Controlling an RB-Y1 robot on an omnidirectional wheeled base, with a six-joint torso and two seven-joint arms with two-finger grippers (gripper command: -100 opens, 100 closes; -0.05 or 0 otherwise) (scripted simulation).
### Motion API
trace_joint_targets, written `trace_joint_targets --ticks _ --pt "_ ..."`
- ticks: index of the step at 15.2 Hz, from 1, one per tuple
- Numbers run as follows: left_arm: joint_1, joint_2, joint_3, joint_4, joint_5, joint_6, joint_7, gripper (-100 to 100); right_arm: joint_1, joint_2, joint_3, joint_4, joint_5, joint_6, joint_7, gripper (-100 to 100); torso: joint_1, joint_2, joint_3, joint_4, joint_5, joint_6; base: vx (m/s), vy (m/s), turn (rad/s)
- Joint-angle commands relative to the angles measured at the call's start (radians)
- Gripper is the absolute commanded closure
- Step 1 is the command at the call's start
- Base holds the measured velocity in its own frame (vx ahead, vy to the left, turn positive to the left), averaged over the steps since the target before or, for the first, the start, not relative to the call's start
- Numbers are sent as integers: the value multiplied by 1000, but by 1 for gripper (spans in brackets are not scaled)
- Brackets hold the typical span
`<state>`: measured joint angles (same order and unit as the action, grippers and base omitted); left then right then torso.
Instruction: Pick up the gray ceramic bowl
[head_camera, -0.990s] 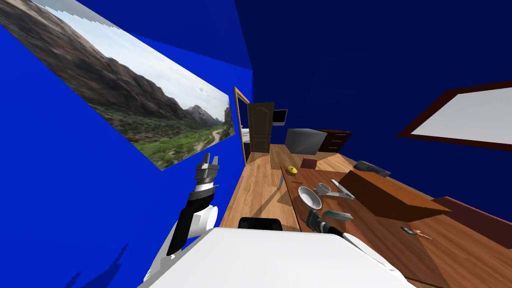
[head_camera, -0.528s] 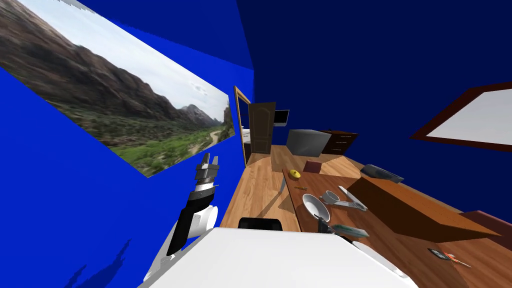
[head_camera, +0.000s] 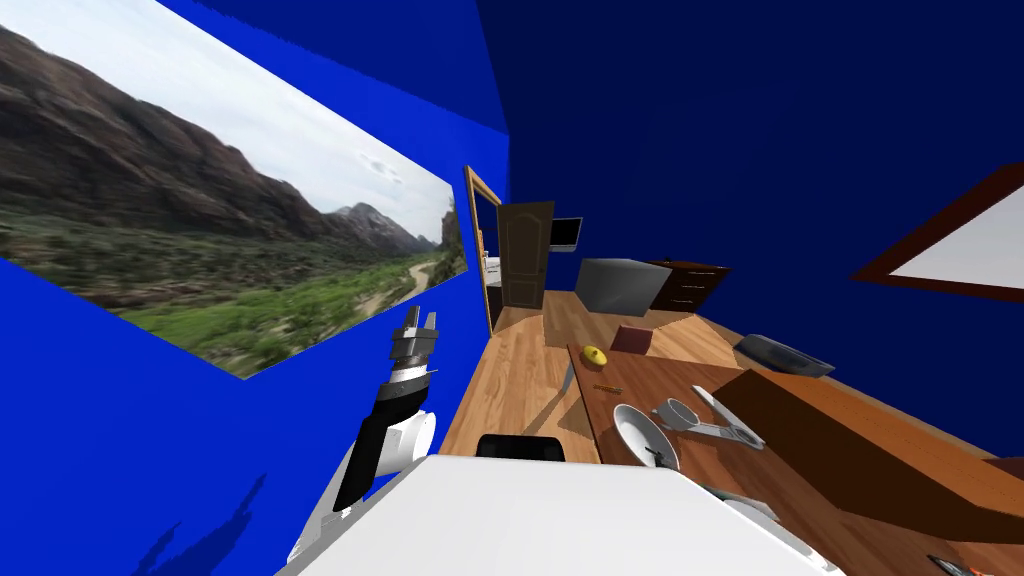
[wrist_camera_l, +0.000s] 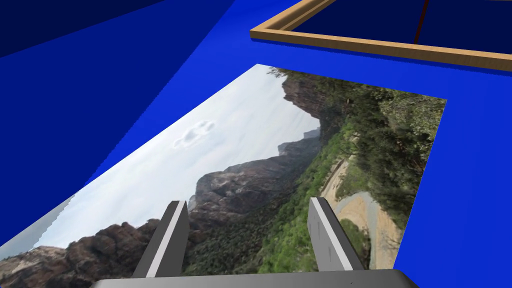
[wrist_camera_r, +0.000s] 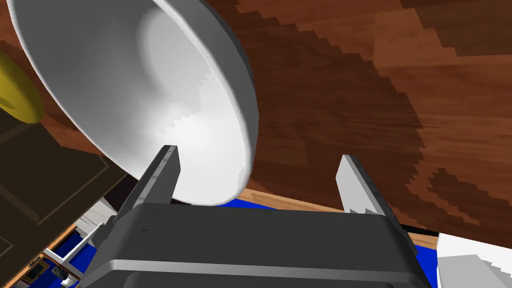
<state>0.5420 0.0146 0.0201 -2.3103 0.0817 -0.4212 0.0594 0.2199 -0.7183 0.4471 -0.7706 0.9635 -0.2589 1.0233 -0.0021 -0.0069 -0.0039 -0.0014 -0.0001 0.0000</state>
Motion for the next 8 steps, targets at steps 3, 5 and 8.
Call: trace_joint_targets --ticks 3,5,8 --pt "0 0 0 0 0 0 0 0 -16 39 -5 40 10 19 33 -100 1 2 1 0 0 0 65 -35 16" --pt "0 0 0 0 0 0 0 0 -20 56 -3 44 13 33 37 -100 -1 5 3 1 0 0 -4 -82 32" --pt "0 0 0 0 0 0 0 0 -29 91 0 51 17 61 47 -100 -3 8 5 2 -1 0 -13 -89 19"
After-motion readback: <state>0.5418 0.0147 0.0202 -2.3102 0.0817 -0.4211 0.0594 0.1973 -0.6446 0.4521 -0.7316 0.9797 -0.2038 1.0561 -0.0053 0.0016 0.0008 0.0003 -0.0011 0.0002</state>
